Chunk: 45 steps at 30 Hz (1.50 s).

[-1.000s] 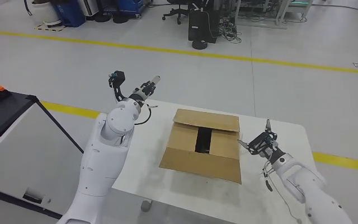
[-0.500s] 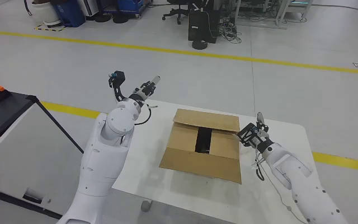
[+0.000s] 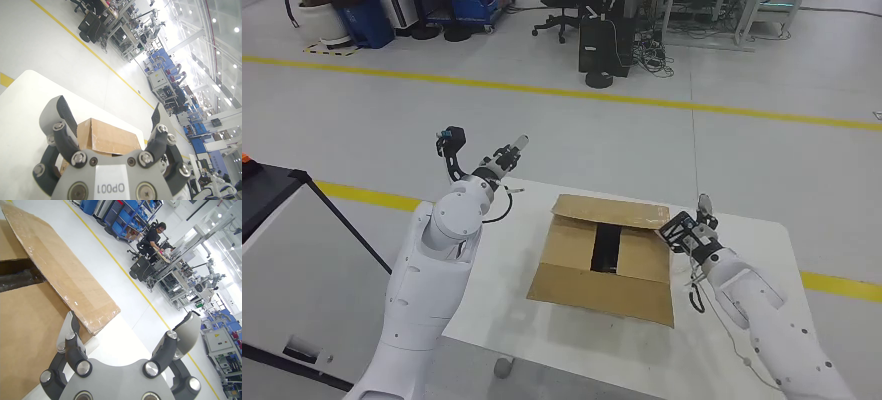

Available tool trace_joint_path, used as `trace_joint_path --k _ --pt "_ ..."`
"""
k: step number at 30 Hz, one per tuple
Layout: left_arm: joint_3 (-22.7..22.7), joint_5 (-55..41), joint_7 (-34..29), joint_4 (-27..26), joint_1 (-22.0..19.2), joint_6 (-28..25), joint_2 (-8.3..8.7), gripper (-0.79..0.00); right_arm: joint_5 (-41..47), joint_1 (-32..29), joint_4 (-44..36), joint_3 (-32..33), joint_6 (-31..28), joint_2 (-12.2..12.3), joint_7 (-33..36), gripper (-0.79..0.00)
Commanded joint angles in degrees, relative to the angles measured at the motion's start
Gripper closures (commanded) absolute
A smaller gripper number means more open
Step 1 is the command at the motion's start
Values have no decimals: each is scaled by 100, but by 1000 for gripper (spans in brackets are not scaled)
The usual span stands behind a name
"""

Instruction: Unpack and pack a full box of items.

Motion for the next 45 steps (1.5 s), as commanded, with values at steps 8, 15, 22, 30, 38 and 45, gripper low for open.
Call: trace_joint_path --k 8,15,22,30,38,45 --pt "0 0 0 0 0 0 0 -785 1006 458 447 -81 424 -238 -258 -785" --pt "0 0 0 0 0 0 0 -785 1623 1048 1092 -317 329 -447 -103 -785" --pt "0 0 0 0 0 0 0 -785 2269 1703 1793 -523 115 -660 226 -785" --pt "0 0 0 0 0 0 0 -785 2752 2266 2558 -726 13 -871 702 -785" --pt "0 0 0 0 0 0 0 -785 2731 2708 3198 -1038 453 -1106 1021 -785" --pt "0 0 0 0 0 0 0 -785 2700 2995 3612 -1323 708 -1315 1454 -785"
